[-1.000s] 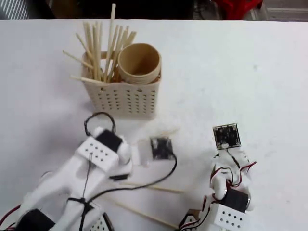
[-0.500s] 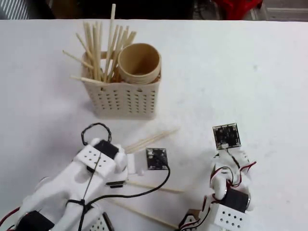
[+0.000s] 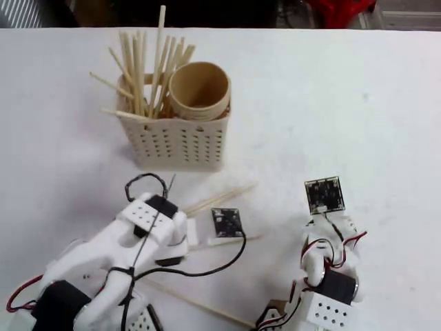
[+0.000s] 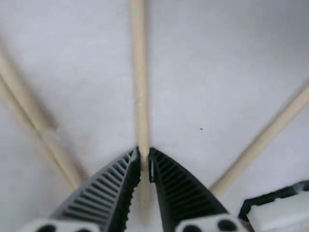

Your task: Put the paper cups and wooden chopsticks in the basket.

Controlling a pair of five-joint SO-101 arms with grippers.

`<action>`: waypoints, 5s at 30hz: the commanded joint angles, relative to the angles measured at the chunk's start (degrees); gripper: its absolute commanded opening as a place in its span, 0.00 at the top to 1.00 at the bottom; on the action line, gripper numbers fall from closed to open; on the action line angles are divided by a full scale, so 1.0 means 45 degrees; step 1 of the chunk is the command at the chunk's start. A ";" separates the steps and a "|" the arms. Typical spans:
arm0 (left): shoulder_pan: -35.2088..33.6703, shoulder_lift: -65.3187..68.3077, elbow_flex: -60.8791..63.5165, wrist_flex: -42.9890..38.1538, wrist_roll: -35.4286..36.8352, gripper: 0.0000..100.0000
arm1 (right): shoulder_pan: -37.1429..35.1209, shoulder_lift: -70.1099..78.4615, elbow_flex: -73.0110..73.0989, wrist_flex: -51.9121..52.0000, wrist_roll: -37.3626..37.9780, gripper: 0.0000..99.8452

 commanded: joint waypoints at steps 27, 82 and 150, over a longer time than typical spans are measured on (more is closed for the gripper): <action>-0.1143 0.0049 -0.1250 0.1153 -0.0860 0.88 | 0.0088 -0.0107 0.0078 0.0029 0.0039 0.98; -0.1045 -0.1924 0.1543 0.0469 -0.2813 0.98 | 0.0088 -0.0107 0.0078 0.0029 0.0039 0.98; 0.2784 0.3663 -0.6525 -0.2286 0.5314 0.88 | 0.0088 -0.0107 0.0078 0.0029 0.0039 0.98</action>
